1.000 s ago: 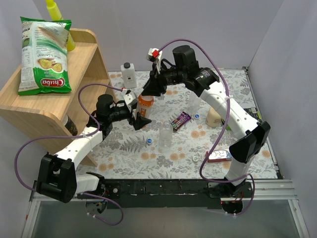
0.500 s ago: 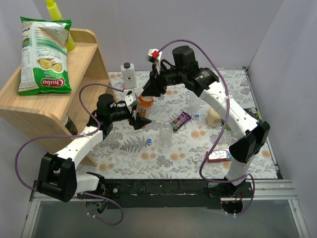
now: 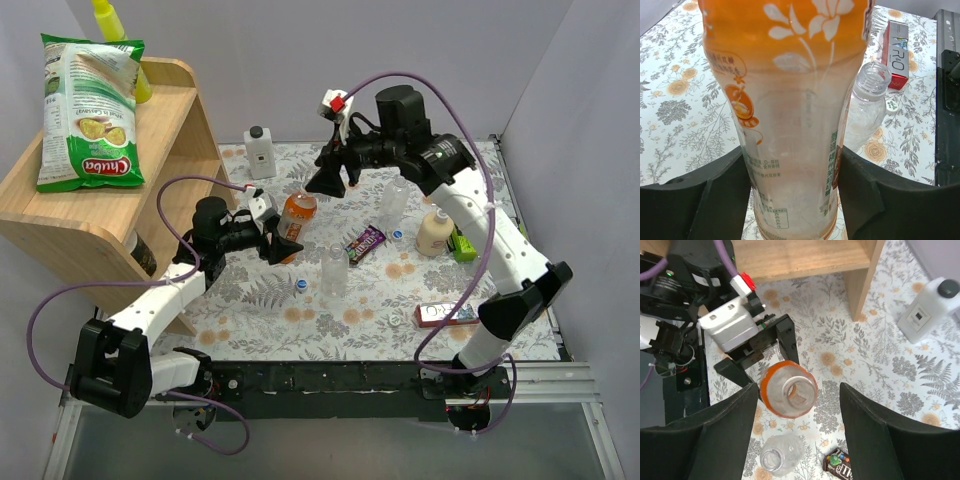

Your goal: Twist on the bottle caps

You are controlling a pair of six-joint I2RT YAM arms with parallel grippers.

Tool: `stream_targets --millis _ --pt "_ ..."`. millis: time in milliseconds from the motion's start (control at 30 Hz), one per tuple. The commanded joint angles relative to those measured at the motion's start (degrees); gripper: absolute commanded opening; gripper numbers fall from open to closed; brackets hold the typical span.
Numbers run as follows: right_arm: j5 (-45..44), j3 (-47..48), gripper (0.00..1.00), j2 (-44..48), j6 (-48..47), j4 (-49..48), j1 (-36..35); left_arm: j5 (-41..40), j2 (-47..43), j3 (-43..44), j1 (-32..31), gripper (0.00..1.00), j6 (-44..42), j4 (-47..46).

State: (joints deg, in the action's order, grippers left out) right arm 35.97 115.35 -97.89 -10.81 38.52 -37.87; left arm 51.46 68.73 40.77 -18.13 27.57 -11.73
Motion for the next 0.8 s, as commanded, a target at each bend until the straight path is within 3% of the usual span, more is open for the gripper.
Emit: stream_targets --millis 0,133,400,667,767 --pt "-0.5 -2.5 0.73 5.3 -0.8 -0.6 0.2 0.6 -0.5 -1.8 -0.2 0.53 2.0 -3.1" --pt "-2.2 -2.9 0.73 4.4 -0.9 -0.6 0.9 -0.1 0.3 -1.1 -0.2 0.43 3.2 -4.8" --pt "1.0 -5.2 0.74 2.7 2.5 -3.5 3.1 0.9 -1.7 -1.0 -0.2 0.42 4.0 -4.0" --pt "7.8 -1.0 0.74 -3.3 5.6 -6.6 2.9 1.9 -1.8 -0.2 -0.2 0.42 3.4 -1.9" --pt "9.3 -1.3 0.68 -4.5 5.8 -7.2 2.6 2.1 -1.7 0.4 -0.2 0.42 3.2 -1.6"
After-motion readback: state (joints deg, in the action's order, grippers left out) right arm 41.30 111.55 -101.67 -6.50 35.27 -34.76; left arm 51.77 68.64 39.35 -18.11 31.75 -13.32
